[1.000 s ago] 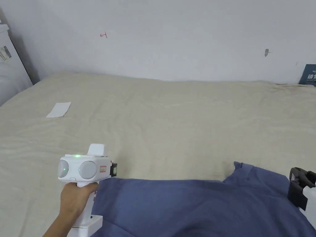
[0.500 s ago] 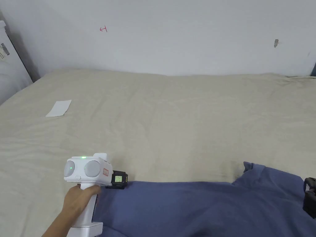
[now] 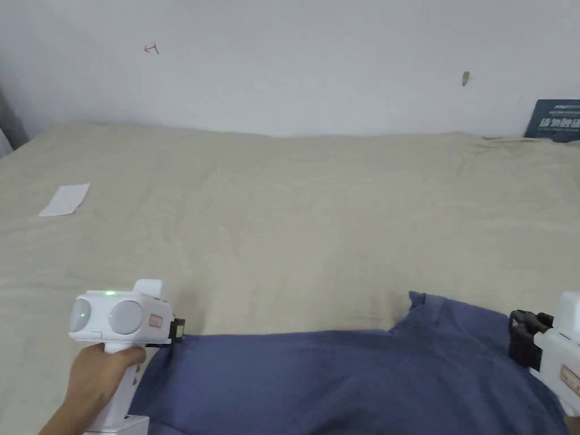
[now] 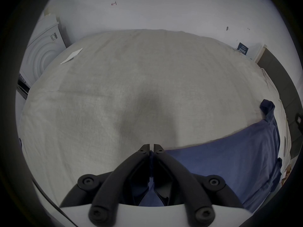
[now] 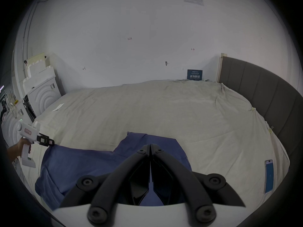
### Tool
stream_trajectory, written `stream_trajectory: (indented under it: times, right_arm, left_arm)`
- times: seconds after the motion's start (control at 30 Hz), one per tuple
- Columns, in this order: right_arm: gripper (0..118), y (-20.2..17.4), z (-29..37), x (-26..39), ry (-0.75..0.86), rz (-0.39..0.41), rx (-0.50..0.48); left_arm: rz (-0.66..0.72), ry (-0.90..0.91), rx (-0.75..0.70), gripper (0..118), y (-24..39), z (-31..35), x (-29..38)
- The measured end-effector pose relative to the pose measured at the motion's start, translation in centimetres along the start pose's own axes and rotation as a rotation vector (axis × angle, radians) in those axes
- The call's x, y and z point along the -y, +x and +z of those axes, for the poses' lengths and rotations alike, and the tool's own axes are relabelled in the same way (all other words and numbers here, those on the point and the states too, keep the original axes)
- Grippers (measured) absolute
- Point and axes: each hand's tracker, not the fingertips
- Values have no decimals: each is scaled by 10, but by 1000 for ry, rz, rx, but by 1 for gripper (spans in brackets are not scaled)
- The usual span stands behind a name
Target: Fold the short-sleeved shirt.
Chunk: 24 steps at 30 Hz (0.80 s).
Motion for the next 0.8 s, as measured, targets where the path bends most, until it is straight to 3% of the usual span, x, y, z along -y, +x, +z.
stream_trajectory:
  times: [0.37,0.4,0.43,0.47,0.5,0.53,0.8]
  right_arm:
    - [4,45,-101,-18,-205,-23,39]
    - [16,48,-107,-18,-220,-63,26]
    - [38,52,-114,-16,-240,-91,39]
    - [78,55,-120,-15,-267,-93,46]
    - [99,57,-125,-12,-283,-89,47]
    - [110,58,-129,-10,-278,-83,55]
    - [111,58,-147,3,-355,-37,97]
  left_arm:
    - [-28,119,44,1,-8,48,14]
    - [-28,124,45,1,-9,50,16]
    - [-26,128,45,1,-9,52,16]
    - [-24,126,45,1,-10,53,17]
    - [-24,127,45,1,-11,53,18]
    - [-25,129,45,1,-13,54,19]
    - [-18,133,46,1,-14,60,21]
